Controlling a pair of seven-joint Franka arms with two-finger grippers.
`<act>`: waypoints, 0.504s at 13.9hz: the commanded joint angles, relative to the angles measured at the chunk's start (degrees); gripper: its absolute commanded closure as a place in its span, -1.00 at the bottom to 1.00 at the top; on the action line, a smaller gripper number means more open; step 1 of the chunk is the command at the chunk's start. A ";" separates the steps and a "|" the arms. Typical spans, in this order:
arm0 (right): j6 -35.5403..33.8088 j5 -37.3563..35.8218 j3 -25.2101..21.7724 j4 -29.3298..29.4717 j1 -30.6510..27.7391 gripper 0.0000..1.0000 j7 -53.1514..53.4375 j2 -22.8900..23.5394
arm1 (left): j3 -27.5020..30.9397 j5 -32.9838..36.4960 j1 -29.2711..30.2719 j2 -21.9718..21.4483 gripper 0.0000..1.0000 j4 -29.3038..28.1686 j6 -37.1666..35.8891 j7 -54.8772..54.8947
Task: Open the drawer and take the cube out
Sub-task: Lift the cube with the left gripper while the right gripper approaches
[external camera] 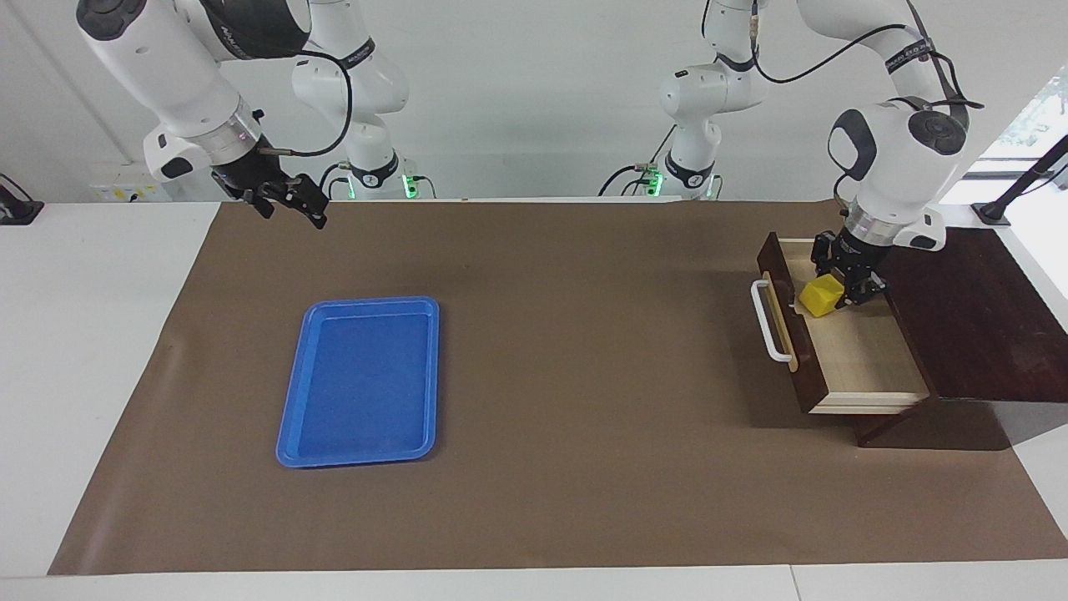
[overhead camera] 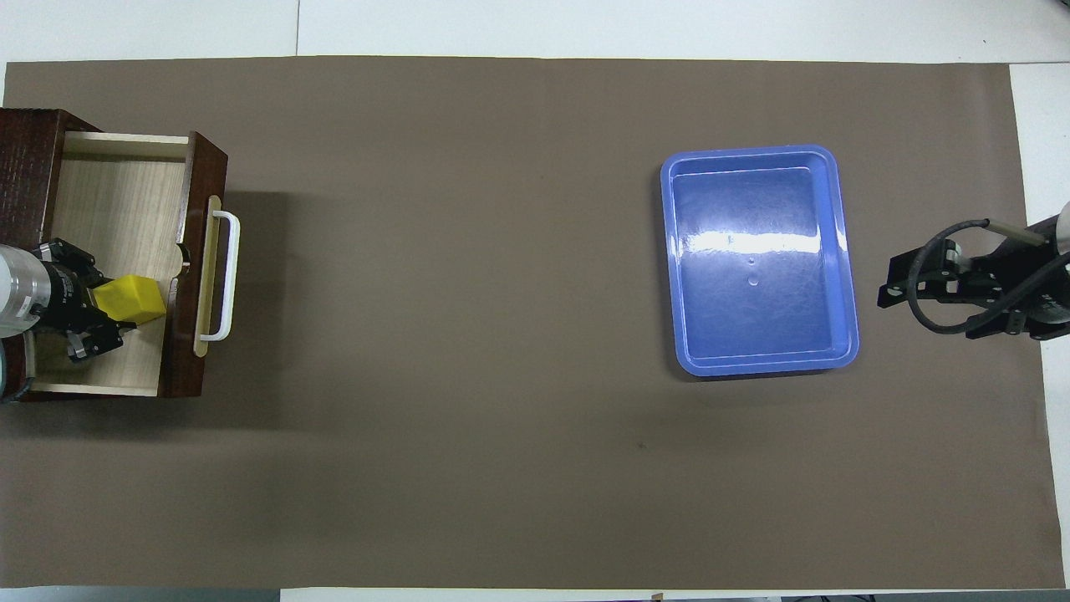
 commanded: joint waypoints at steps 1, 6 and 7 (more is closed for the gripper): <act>3.15 5.36 0.58 -5.31 0.15 -1.00 10.64 -2.61 | -0.42 -2.05 -0.53 2.44 1.00 11.11 -9.30 -0.45; 9.39 15.03 0.76 -7.70 6.47 -1.00 33.40 0.81 | -0.51 -4.00 -8.93 7.03 1.00 27.69 -24.02 -3.85; 11.23 17.05 0.76 -7.70 8.22 -1.00 37.88 2.30 | -0.50 -3.82 -12.54 6.85 1.00 26.82 -23.68 -5.61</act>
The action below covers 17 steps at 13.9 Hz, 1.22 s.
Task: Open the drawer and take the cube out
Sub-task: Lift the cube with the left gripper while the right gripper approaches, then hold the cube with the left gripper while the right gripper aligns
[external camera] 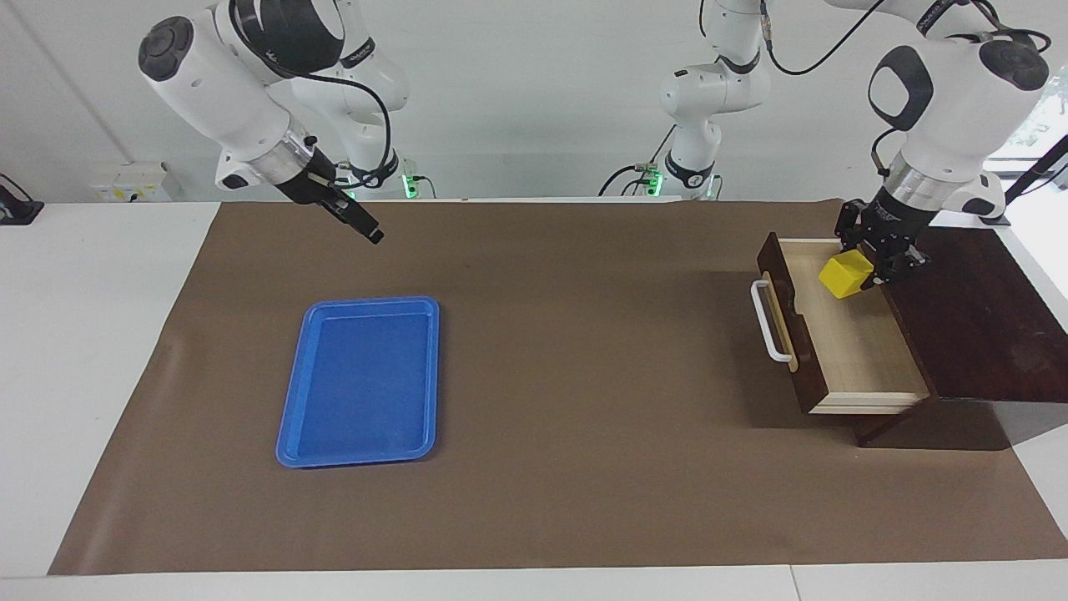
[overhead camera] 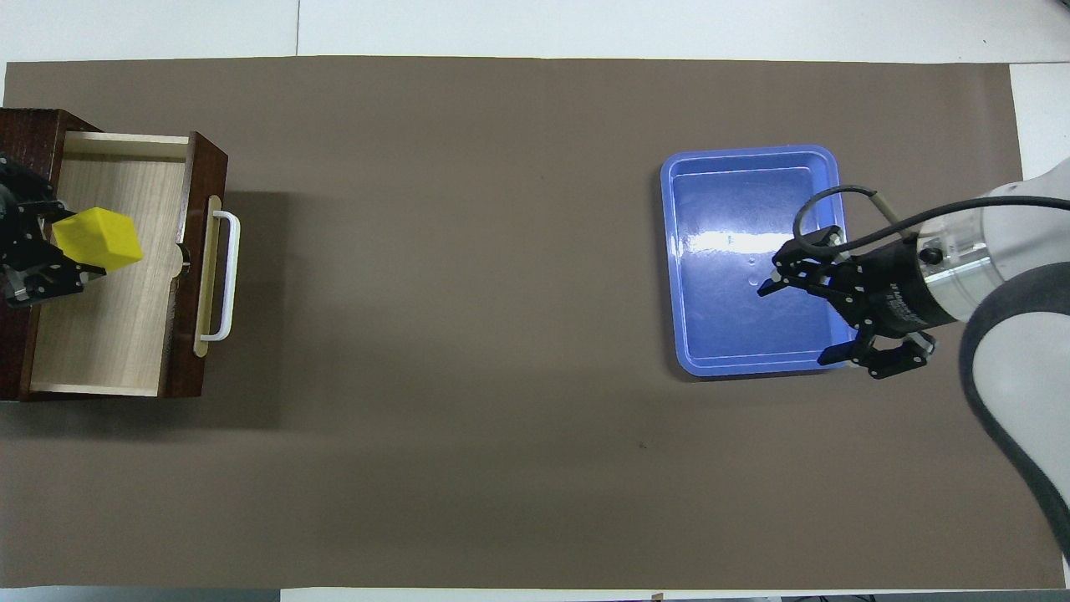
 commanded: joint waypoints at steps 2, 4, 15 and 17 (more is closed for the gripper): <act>7.32 5.99 0.11 -1.09 5.70 -1.00 13.95 4.48 | 0.36 -0.58 -12.78 2.42 1.00 1.80 -0.92 -7.05; 11.80 8.62 0.11 -1.09 10.01 -1.00 20.29 6.95 | 0.36 -1.10 -20.51 5.38 1.00 1.44 -0.74 -9.85; 28.62 17.69 0.02 -3.29 20.85 -1.00 33.15 11.62 | 0.54 -2.69 -33.64 10.07 1.00 -3.04 12.09 -27.81; 28.53 17.69 0.02 -3.29 20.76 -1.00 33.06 11.62 | 0.45 -2.69 -33.64 10.07 1.00 -3.12 12.35 -27.72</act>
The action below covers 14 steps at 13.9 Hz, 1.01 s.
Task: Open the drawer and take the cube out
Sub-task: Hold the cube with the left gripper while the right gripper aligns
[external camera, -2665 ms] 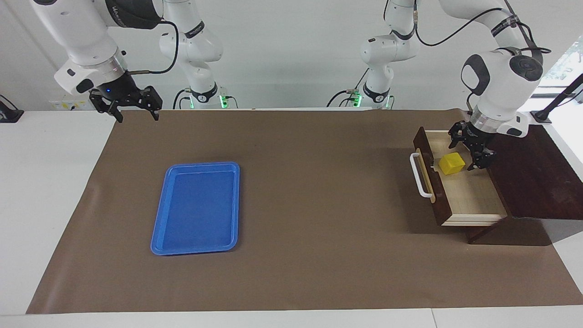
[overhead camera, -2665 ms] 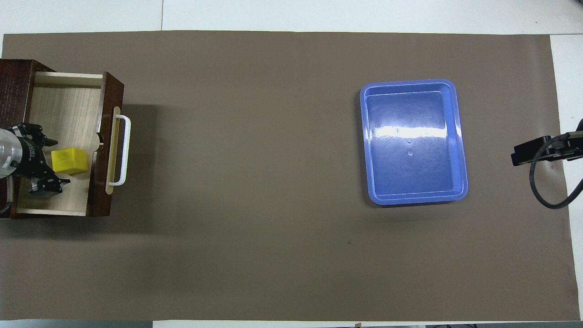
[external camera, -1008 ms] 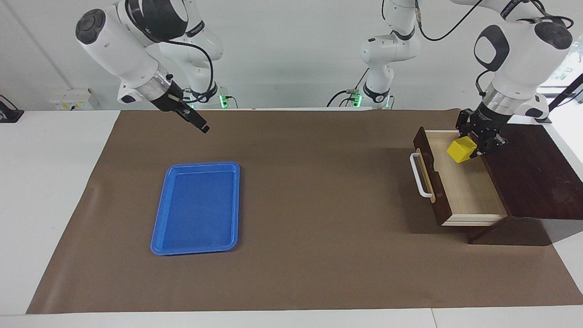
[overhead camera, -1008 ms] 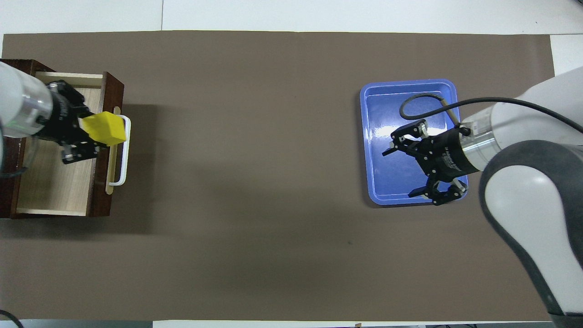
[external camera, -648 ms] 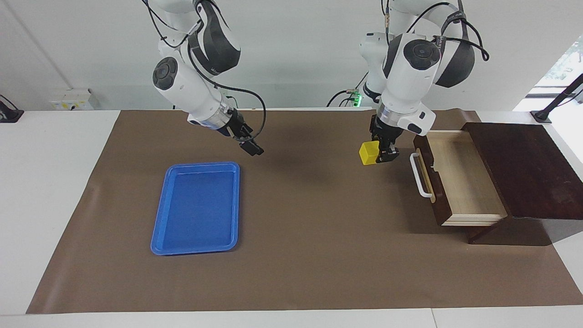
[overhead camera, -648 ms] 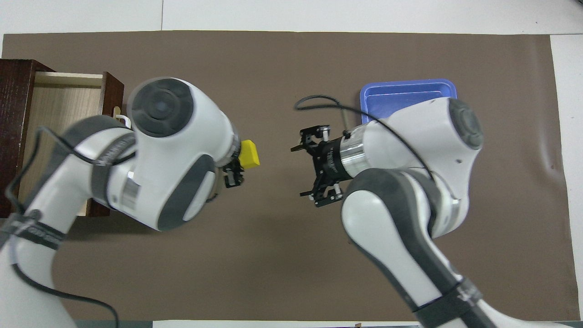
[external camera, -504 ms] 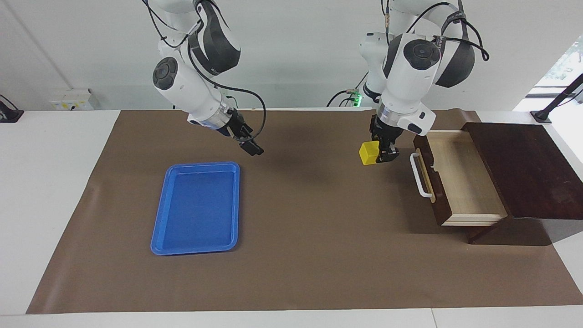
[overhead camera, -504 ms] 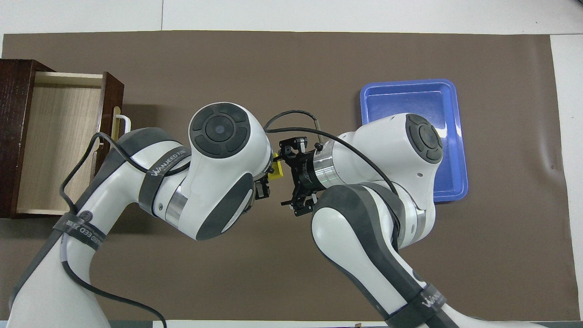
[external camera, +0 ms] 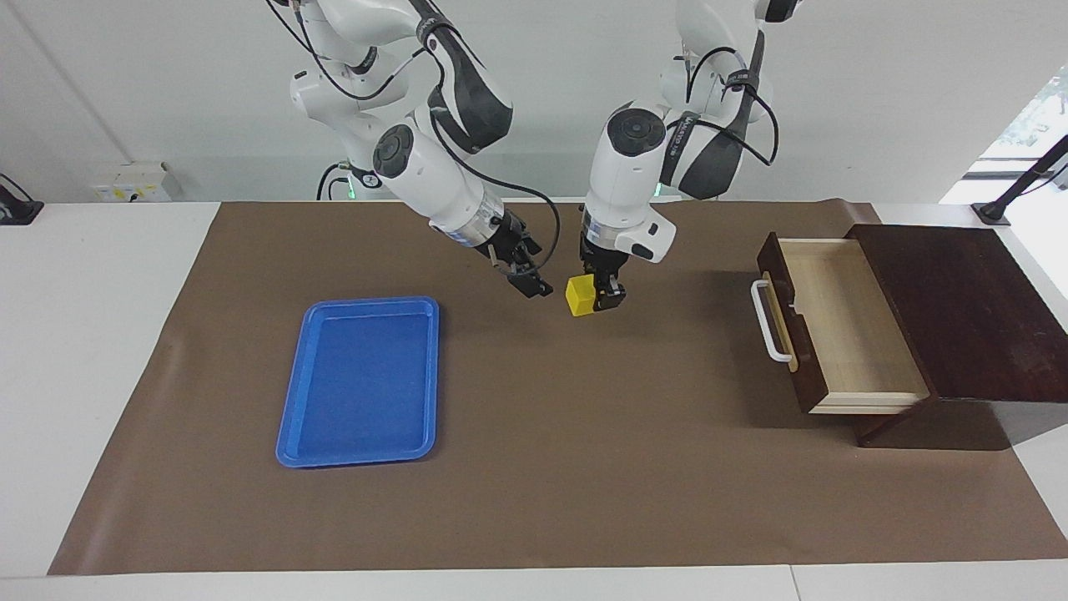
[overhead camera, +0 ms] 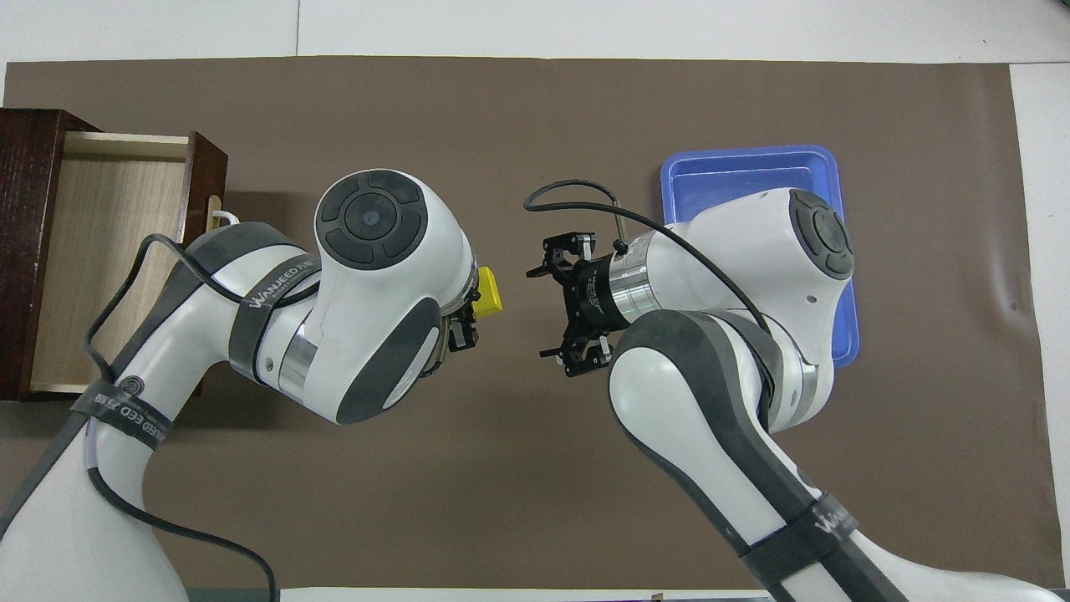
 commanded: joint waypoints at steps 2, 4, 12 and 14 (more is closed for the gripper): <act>-0.89 1.22 0.34 -0.39 -0.80 -1.00 -1.50 -0.65 | -0.13 0.00 0.07 -1.04 1.00 -0.52 -0.14 0.61; -1.68 1.22 0.34 0.13 -1.67 -1.00 -2.11 0.13 | -0.13 0.00 -0.28 -1.04 1.00 -0.95 0.12 0.79; -3.09 -4.20 0.34 7.08 1.21 -1.00 -4.56 6.91 | -0.13 0.00 -0.55 -1.13 1.00 -1.57 1.09 0.79; -3.00 -4.49 0.34 6.73 1.31 -1.00 -5.19 7.17 | -0.13 0.00 -0.55 -1.22 1.00 -1.75 1.18 0.79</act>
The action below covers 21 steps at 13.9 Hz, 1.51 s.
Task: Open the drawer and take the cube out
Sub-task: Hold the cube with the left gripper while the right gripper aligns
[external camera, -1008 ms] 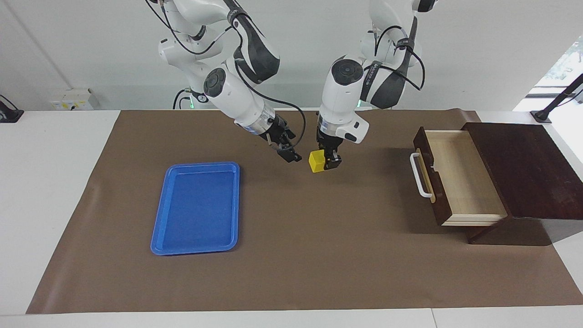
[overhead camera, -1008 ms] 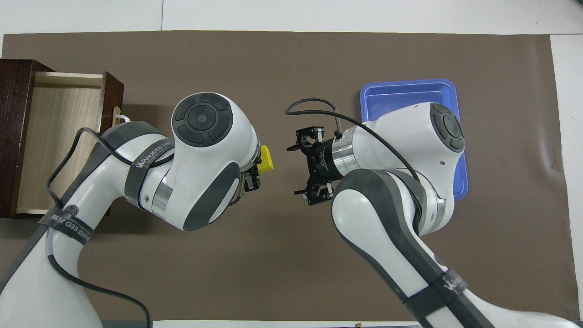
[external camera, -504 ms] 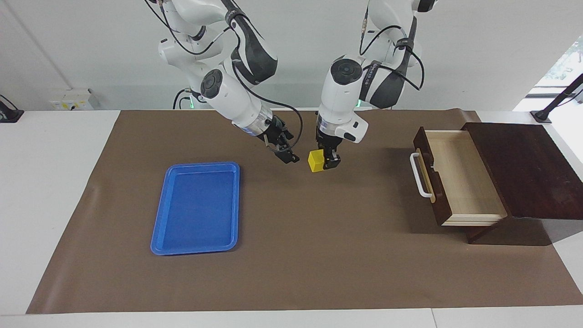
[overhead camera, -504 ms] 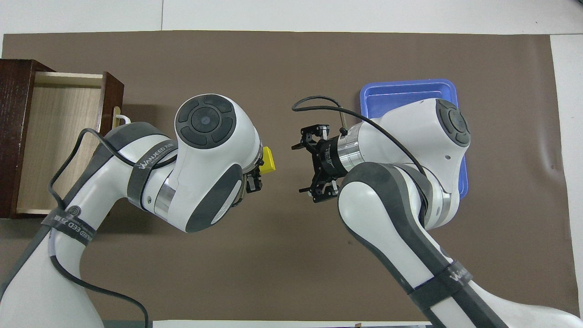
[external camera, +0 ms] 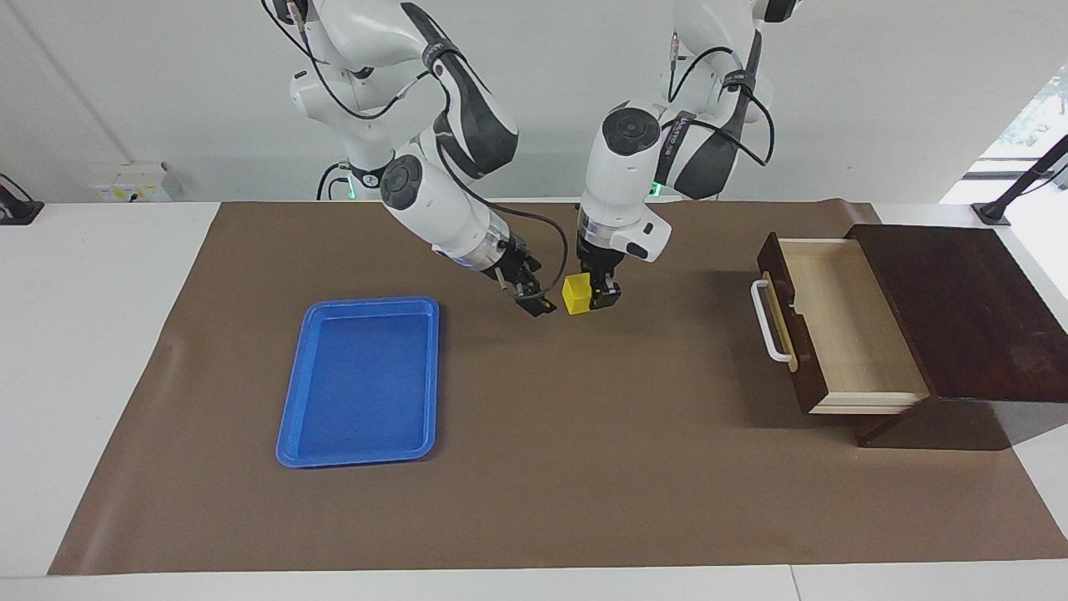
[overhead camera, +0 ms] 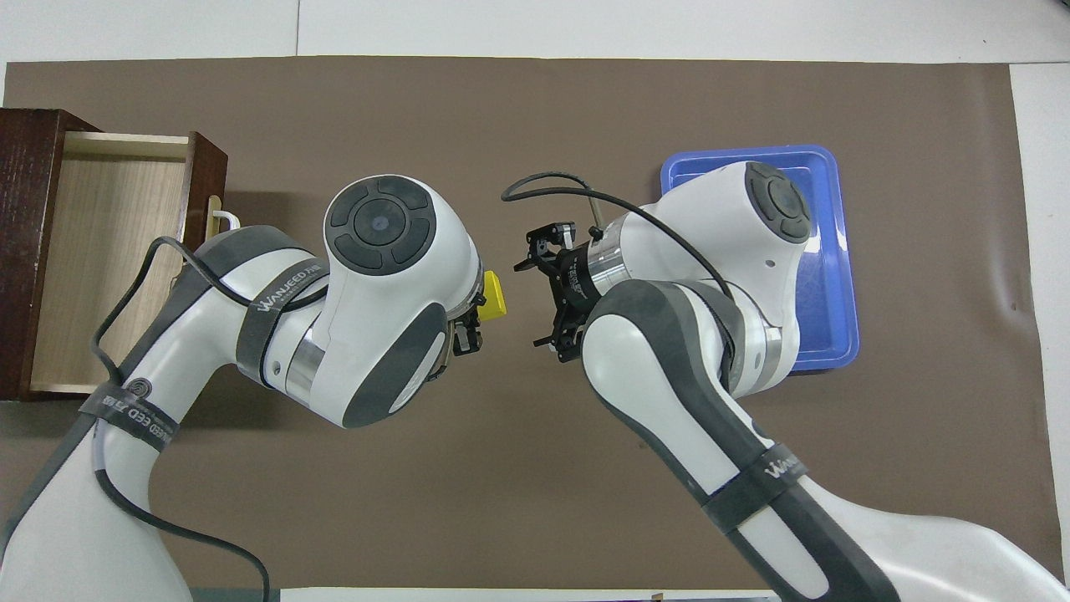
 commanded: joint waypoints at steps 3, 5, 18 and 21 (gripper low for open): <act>-0.06 1.24 0.09 1.08 0.34 -1.00 -1.21 1.14 | 0.38 0.00 -0.49 -1.22 1.00 -1.59 0.88 0.58; 1.70 6.17 0.09 1.35 -0.71 -1.00 -1.12 2.01 | 0.38 0.00 -0.49 -1.22 1.00 -1.51 0.97 0.49; 3.28 13.74 0.17 1.26 0.08 -1.00 -4.11 4.39 | 0.47 0.00 -0.49 -1.40 1.00 -2.56 2.02 0.93; 3.46 15.33 0.09 1.26 0.25 -1.00 -4.90 4.39 | 0.38 0.00 -0.49 -1.49 1.00 -2.82 2.02 1.02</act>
